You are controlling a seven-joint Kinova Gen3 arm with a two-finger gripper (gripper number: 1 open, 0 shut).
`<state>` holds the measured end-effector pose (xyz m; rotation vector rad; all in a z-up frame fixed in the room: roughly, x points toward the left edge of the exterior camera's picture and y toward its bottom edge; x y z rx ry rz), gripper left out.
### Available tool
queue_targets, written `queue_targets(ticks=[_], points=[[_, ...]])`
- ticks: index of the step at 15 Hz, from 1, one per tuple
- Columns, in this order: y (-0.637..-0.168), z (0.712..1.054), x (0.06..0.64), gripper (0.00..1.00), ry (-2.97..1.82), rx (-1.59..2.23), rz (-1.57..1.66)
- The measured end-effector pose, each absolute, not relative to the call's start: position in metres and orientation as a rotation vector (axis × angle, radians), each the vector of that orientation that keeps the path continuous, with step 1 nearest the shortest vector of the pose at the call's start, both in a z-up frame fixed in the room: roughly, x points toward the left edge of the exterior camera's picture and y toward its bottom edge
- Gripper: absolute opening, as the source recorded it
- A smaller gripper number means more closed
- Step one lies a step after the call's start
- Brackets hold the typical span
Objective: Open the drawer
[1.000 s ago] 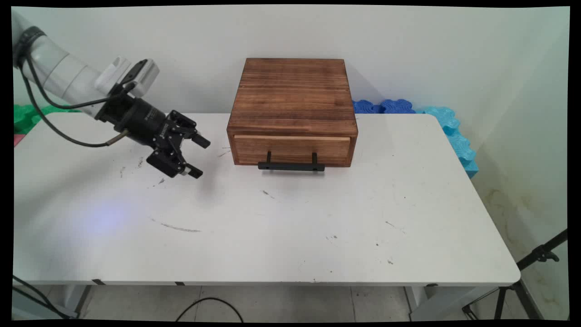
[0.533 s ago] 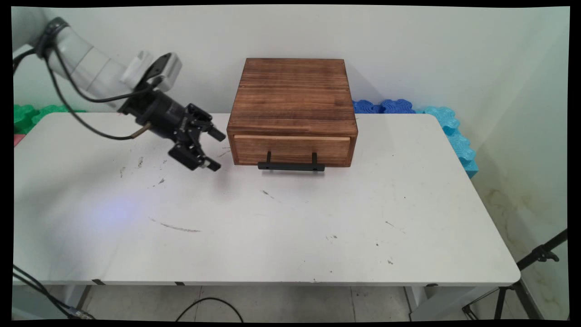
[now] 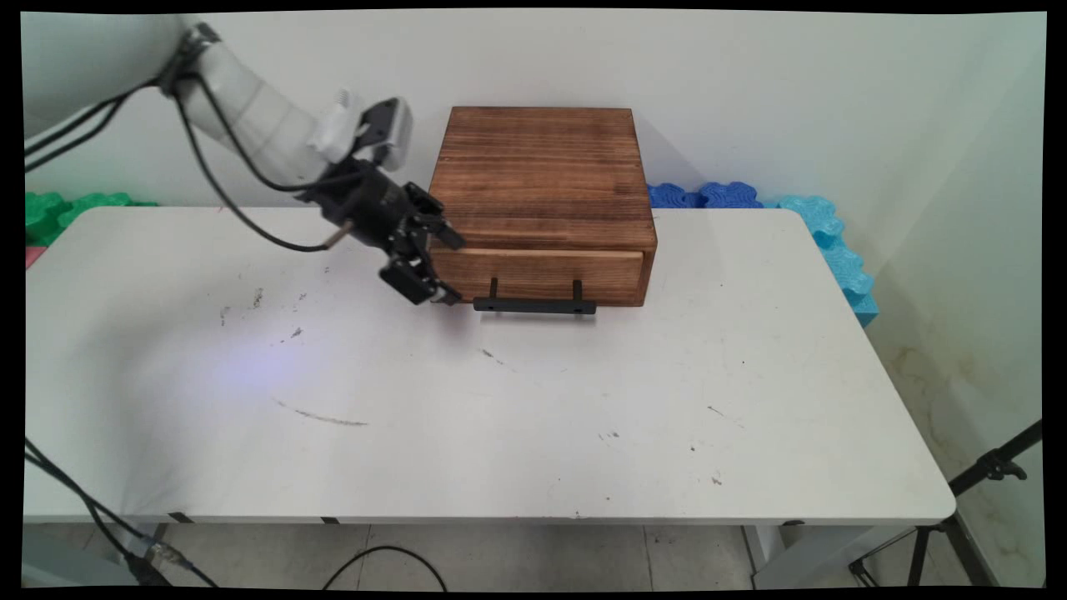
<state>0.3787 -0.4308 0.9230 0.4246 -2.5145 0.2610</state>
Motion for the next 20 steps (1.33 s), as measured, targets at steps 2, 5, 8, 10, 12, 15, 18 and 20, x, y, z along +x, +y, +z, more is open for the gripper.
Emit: queue_targets(ticks=[2, 5, 8, 10, 12, 15, 18, 20], points=[[-0.439, 0.916, 0.358, 1.00, -2.543, 0.410, 0.276], [-0.445, 0.907, 0.339, 1.00, -2.570, 0.401, 0.285], [-0.450, 0.896, 0.320, 1.00, -2.599, 0.393, 0.295], [-0.453, 0.888, 0.308, 1.00, -2.620, 0.391, 0.300], [-0.455, 0.881, 0.299, 1.00, -2.636, 0.389, 0.304], [-0.457, 0.872, 0.289, 1.00, -2.658, 0.386, 0.309], [-0.458, 0.859, 0.278, 1.00, -2.684, 0.382, 0.319], [-0.460, 0.853, 0.272, 1.00, -2.697, 0.379, 0.325]])
